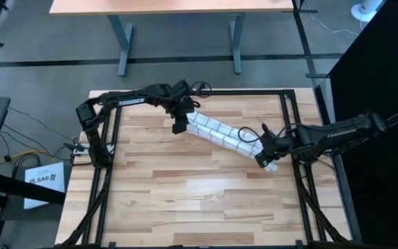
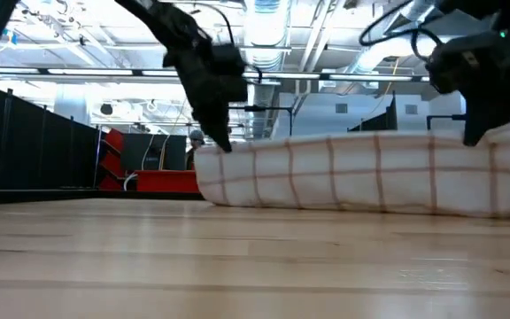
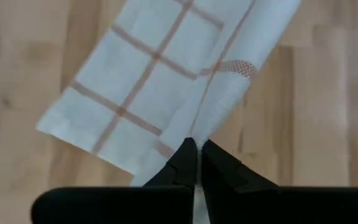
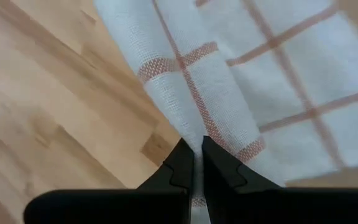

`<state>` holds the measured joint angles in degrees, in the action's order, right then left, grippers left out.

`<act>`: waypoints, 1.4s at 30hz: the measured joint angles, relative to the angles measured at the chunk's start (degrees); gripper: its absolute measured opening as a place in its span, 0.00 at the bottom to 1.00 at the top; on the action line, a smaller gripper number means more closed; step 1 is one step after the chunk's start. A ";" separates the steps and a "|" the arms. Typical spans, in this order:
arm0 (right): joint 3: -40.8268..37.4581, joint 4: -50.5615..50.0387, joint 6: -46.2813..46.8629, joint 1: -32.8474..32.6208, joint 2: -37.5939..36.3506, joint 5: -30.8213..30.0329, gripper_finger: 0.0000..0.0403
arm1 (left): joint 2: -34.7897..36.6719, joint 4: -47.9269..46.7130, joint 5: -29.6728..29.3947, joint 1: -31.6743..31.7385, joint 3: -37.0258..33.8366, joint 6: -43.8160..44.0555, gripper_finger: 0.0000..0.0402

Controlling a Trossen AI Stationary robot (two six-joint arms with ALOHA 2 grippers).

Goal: Roll towel
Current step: Roll the white checkered towel

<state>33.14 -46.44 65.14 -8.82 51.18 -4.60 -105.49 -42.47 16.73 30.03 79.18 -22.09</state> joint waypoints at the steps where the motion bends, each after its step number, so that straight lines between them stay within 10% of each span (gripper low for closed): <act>1: -1.58 1.44 0.23 0.02 -0.63 0.30 0.02 | -1.27 0.23 0.02 0.10 -0.01 -0.53 0.00; 16: -15.18 7.99 -0.65 1.17 -1.08 5.94 0.02 | -10.03 2.18 4.98 0.82 0.11 -2.86 0.00; 25: -14.37 1.45 -1.21 1.54 -1.11 8.57 0.33 | -9.85 -9.70 -1.54 6.08 -0.13 -3.60 0.22; 32: -7.58 -4.55 -5.36 2.40 -1.50 3.57 0.53 | -5.42 -13.23 -0.79 9.62 -0.17 -4.01 0.34; 42: -3.69 -11.65 -12.75 10.42 -1.99 -8.04 0.53 | 3.22 -9.37 -0.20 6.42 -0.11 -4.09 0.34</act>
<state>29.45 -58.10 52.39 1.60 49.19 -12.64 -102.27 -51.84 16.53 36.45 79.07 -26.18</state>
